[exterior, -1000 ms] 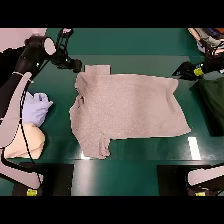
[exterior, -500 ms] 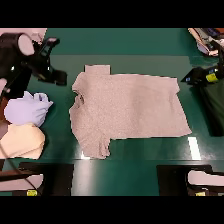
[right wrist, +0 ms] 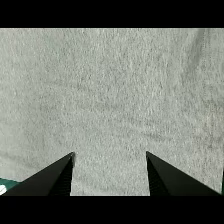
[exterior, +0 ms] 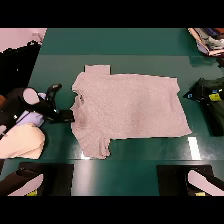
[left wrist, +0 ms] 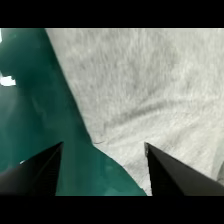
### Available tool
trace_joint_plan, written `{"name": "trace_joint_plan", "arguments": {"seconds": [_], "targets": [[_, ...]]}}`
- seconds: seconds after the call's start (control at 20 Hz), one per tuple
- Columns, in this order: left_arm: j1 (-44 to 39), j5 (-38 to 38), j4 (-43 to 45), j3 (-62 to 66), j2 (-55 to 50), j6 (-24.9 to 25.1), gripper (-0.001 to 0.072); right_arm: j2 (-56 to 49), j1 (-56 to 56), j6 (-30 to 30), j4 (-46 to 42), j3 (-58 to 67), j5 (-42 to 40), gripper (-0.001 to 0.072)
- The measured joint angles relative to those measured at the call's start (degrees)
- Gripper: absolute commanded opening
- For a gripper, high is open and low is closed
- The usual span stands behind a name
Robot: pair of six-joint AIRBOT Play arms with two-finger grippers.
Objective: Fold the shirts.
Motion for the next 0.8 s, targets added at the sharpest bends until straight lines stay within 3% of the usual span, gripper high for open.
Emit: {"name": "trace_joint_plan", "arguments": {"seconds": [0.45, 0.55, 0.8], "targets": [[0.1, 9.4, -8.7, -10.3, 1.0, -1.4, 0.0597, 2.1, -0.1, -0.1, 0.0, -2.2, -0.3, 0.0505], [0.1, 11.0, -9.9, -11.2, 0.9, -1.4, 0.0017, 2.2, -0.1, -0.1, 0.0, -2.3, -0.2, 0.0505], [0.0, 11.3, -10.7, -8.8, 1.0, -0.1, 0.0023, 2.2, -3.8, -0.1, -2.2, -3.5, 2.3, 0.0504]]}}
